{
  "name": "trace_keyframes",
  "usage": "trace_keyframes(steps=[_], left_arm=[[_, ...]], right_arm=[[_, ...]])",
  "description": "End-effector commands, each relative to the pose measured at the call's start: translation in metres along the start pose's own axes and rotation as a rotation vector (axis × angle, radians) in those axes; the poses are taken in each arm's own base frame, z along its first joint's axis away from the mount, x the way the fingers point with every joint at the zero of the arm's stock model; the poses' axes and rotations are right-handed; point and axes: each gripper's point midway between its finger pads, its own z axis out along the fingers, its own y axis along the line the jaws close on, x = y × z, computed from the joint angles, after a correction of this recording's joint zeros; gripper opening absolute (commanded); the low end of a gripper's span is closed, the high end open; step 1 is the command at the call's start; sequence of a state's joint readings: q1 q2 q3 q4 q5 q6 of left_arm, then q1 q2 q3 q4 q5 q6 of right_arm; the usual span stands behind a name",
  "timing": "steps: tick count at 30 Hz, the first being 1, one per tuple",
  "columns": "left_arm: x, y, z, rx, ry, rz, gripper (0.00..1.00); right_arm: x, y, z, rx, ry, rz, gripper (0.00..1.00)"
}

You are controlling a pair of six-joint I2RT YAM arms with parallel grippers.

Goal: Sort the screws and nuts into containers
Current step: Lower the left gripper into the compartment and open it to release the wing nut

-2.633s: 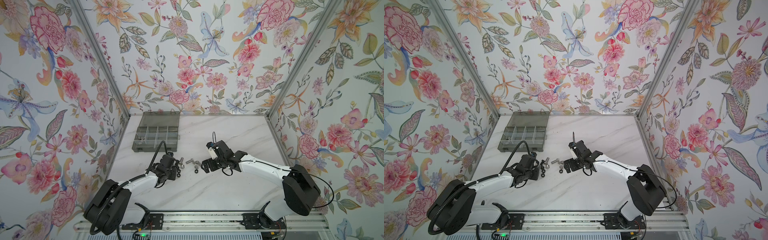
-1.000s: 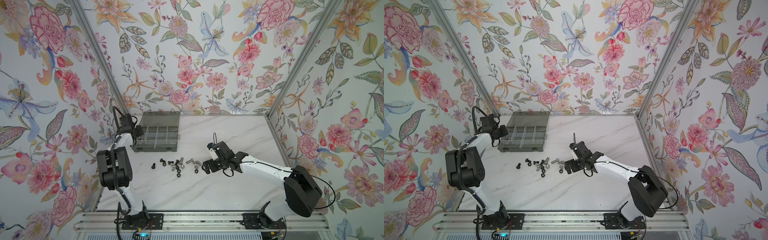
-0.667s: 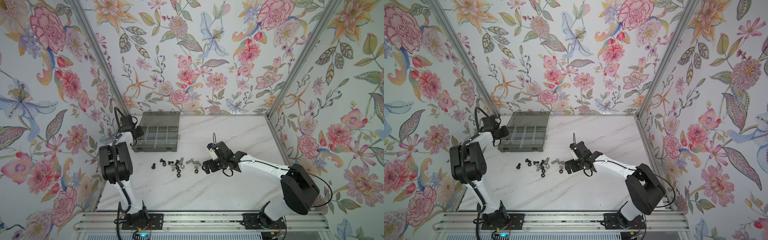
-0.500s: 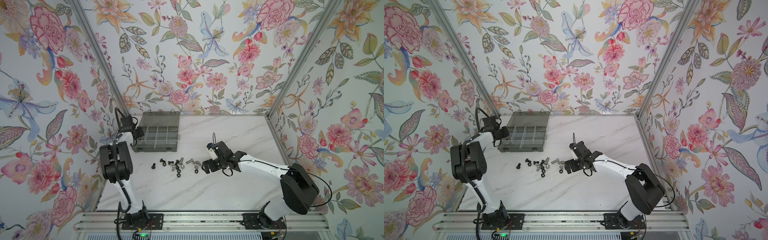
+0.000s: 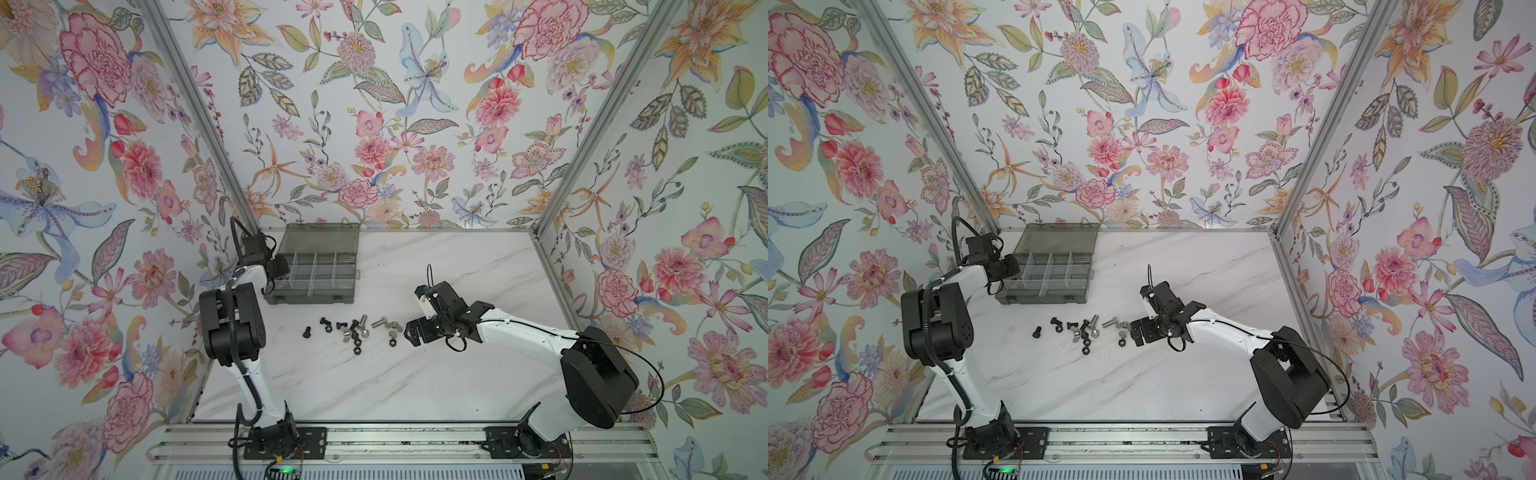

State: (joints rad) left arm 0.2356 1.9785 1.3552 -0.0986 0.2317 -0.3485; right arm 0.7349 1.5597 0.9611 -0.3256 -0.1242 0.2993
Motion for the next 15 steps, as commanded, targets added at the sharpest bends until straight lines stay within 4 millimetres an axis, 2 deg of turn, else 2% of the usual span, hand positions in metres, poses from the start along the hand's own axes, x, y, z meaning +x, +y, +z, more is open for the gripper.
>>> trace_keyframes(steps=[1, 4, 10, 15], left_arm=[[0.002, -0.003, -0.004, 0.013, -0.002, -0.001, 0.21], [0.002, -0.003, -0.006, 0.015, -0.003, -0.005, 0.30], [0.004, -0.005, -0.008, 0.023, 0.005, -0.006, 0.40], [-0.001, -0.012, -0.025, 0.034, -0.019, -0.011, 0.41]], right_arm=[[-0.003, 0.001, -0.004, -0.008, -0.003, -0.006, 0.99], [-0.004, 0.001, -0.006, -0.009, -0.009, -0.006, 0.99], [-0.001, 0.000, -0.009, -0.004, -0.014, -0.003, 0.99], [-0.001, -0.002, -0.012, 0.001, -0.024, 0.002, 0.99]])
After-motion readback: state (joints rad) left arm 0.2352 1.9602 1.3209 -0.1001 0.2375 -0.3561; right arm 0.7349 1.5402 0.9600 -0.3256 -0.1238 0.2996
